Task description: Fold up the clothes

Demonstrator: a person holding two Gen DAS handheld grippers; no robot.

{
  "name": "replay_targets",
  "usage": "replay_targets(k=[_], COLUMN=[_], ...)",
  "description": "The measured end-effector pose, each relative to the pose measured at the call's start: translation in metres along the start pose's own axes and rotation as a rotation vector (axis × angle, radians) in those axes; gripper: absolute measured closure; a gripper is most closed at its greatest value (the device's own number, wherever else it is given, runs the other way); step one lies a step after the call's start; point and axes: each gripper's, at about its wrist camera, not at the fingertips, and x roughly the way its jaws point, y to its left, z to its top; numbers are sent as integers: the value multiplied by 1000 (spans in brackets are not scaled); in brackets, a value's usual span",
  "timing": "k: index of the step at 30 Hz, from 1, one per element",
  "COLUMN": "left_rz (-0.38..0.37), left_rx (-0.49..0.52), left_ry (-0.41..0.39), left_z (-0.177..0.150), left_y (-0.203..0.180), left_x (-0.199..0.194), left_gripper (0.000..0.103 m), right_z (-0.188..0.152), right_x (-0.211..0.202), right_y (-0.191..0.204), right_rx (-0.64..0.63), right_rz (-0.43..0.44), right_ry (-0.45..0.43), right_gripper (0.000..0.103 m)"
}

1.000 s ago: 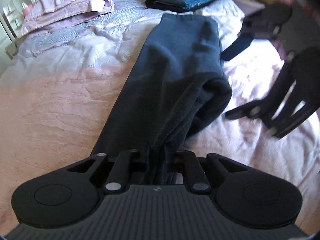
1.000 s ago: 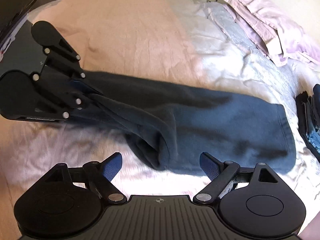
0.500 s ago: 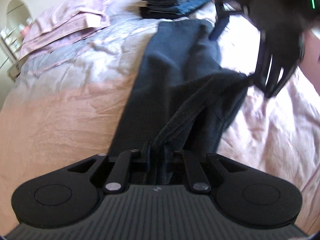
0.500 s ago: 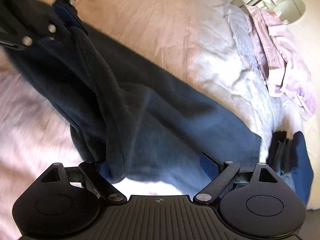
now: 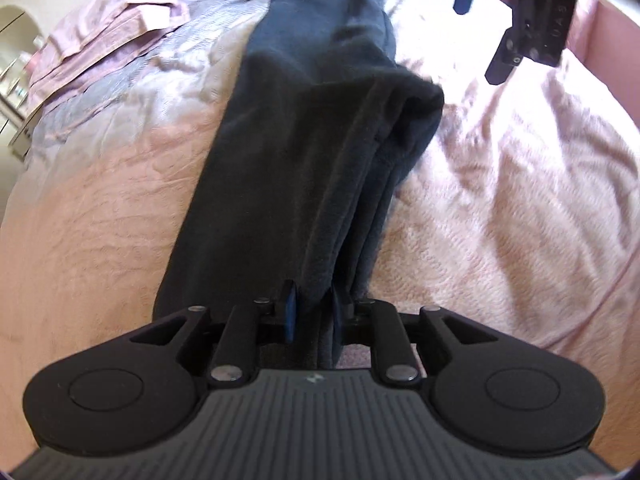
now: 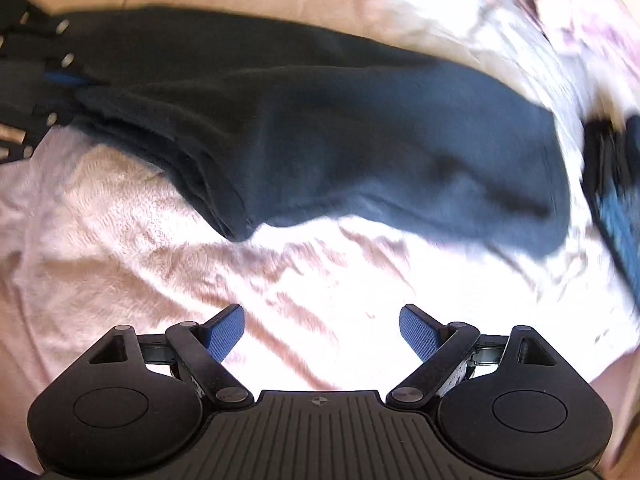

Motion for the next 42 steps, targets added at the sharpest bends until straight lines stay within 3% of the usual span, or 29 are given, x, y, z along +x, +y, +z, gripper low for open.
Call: replay_targets(k=[5, 8, 11, 14, 19, 20, 21, 24, 25, 28, 32, 35, 41, 42], left_rz=[-5, -17, -49, -66, -56, -56, -56, -58, -58, -63, -78, -99, -111, -109], left_rx=[-51, -50, -35, 0, 101, 88, 75, 54, 53, 48, 44, 36, -12, -38], left_ry=[-50, -90, -114, -77, 28, 39, 49, 75, 83, 96, 63, 41, 64, 68], left_z=[31, 63, 92, 112, 110, 111, 113, 117, 119, 128, 152, 168, 159, 152], left_y=[0, -3, -9, -18, -33, -32, -30, -30, -30, -31, -38, -47, -56, -54], left_x=[-20, -14, 4, 33, 65, 64, 63, 59, 59, 55, 46, 49, 47, 39], left_gripper=[83, 79, 77, 77, 76, 76, 76, 76, 76, 77, 76, 75, 73, 72], right_z=[-12, -14, -18, -20, -22, -21, -19, -17, -19, -27, -34, -38, -32, -32], right_x=[-10, -7, 9, 28, 66, 72, 78, 96, 104, 104, 72, 56, 76, 75], right_y=[-63, -108, -149, -188, -236, -241, -245, -253, -258, -279, -314, -337, -352, -350], right_rx=[366, 616, 788, 910, 1070, 1089, 1103, 1153, 1182, 1227, 1224, 1187, 1047, 1038], right_rz=[105, 176, 252, 309, 413, 447, 486, 558, 571, 629, 664, 610, 563, 548], right_ry=[-109, -174, -236, -306, -413, -429, -438, -439, -431, -447, -503, -517, -392, -372], right_gripper=[16, 16, 16, 16, 20, 25, 38, 48, 69, 89, 92, 92, 91, 87])
